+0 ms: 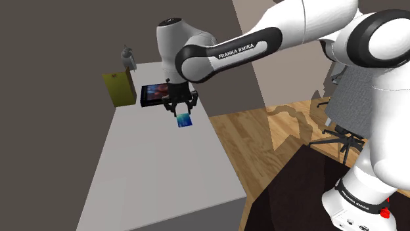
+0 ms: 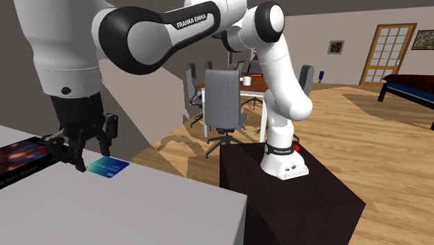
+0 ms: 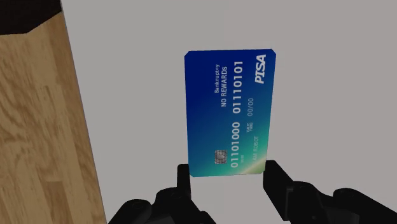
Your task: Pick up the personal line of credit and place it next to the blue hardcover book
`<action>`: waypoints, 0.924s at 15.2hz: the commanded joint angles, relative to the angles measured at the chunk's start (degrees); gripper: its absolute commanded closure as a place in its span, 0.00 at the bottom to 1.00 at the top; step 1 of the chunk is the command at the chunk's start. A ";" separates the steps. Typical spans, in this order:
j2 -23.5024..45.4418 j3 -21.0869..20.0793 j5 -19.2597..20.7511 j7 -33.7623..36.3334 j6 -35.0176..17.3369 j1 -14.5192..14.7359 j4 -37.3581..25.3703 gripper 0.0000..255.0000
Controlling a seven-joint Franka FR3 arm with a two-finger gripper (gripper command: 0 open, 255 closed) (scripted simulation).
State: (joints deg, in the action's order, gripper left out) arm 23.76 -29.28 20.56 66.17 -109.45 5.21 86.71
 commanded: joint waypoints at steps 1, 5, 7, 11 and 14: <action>3.37 0.89 0.99 -1.71 1.48 0.08 -4.93 1.00; 11.26 2.73 2.79 -5.56 5.66 1.00 -17.43 1.00; 16.13 3.74 3.66 -7.81 8.57 2.01 -25.62 1.00; 23.98 5.33 4.74 -11.02 12.23 3.95 -37.97 1.00; 23.43 5.24 4.79 -10.34 9.57 3.17 -34.54 1.00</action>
State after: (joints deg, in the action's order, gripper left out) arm 47.29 -24.03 25.32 55.72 -99.05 8.67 51.23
